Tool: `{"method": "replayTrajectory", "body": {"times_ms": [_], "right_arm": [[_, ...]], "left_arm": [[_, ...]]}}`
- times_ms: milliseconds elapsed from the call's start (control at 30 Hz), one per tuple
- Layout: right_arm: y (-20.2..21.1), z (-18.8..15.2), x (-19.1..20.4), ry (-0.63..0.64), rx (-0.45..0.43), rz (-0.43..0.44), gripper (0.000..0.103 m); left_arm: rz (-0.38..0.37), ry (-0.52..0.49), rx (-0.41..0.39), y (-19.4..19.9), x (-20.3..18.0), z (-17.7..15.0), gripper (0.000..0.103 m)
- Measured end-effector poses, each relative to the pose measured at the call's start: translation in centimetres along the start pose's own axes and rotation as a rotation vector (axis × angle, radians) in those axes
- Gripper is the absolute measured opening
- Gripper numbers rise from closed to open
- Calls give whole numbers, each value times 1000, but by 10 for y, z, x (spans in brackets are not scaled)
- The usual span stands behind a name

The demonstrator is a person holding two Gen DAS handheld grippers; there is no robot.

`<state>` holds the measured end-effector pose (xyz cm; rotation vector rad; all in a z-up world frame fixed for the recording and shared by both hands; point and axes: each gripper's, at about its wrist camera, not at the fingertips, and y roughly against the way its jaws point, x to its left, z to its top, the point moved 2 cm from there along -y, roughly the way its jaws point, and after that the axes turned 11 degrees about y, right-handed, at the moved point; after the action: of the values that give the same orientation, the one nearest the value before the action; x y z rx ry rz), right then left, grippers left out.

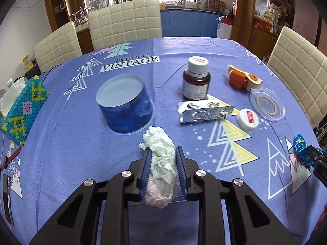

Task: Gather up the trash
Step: 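Grasp the blue candy wrapper with the right tool while the left tool grasps the white tissue, then carry the blue wrapper to the bin and open the right tool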

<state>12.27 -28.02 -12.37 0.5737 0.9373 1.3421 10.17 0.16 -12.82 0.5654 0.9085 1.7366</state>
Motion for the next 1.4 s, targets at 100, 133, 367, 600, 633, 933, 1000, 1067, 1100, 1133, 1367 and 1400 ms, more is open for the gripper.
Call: {"method": "replayTrajectory", "body": {"times_ms": [100, 133, 367, 600, 633, 933, 1000, 1067, 1100, 1133, 1367, 1400], "right_arm": [[-2, 0, 0, 7, 3, 26, 78], [-3, 0, -1, 8, 4, 36, 77], [-12, -6, 4, 28, 36, 148, 56], [-4, -6, 7, 60, -5, 221, 48], [-3, -6, 5, 57, -9, 224, 48], [3, -9, -54, -32, -23, 173, 48], [6, -12, -71, -52, -27, 151, 48], [9, -16, -88, -76, -31, 129, 48], [11, -19, -98, -91, -33, 115, 48], [12, -22, -110, -110, -34, 98, 48], [21, -44, -181, -220, -28, -7, 48], [23, -47, -191, -237, -28, -22, 48]], "left_arm": [[-6, -9, 7, 0, -11, -1, 24], [-7, -15, 7, 0, -15, -2, 24], [-15, -41, 10, 3, -34, -6, 24], [-22, -65, 12, 7, -54, -9, 24], [-25, -70, 11, 8, -59, -9, 24], [-100, -156, -5, 23, -121, -14, 24], [-127, -189, -7, 27, -142, -17, 24], [-151, -219, -11, 31, -159, -20, 24], [-168, -241, -13, 35, -172, -22, 24], [-178, -254, -15, 36, -180, -23, 24], [-290, -371, -22, 59, -257, -39, 24], [-306, -387, -21, 62, -267, -42, 24]]}}
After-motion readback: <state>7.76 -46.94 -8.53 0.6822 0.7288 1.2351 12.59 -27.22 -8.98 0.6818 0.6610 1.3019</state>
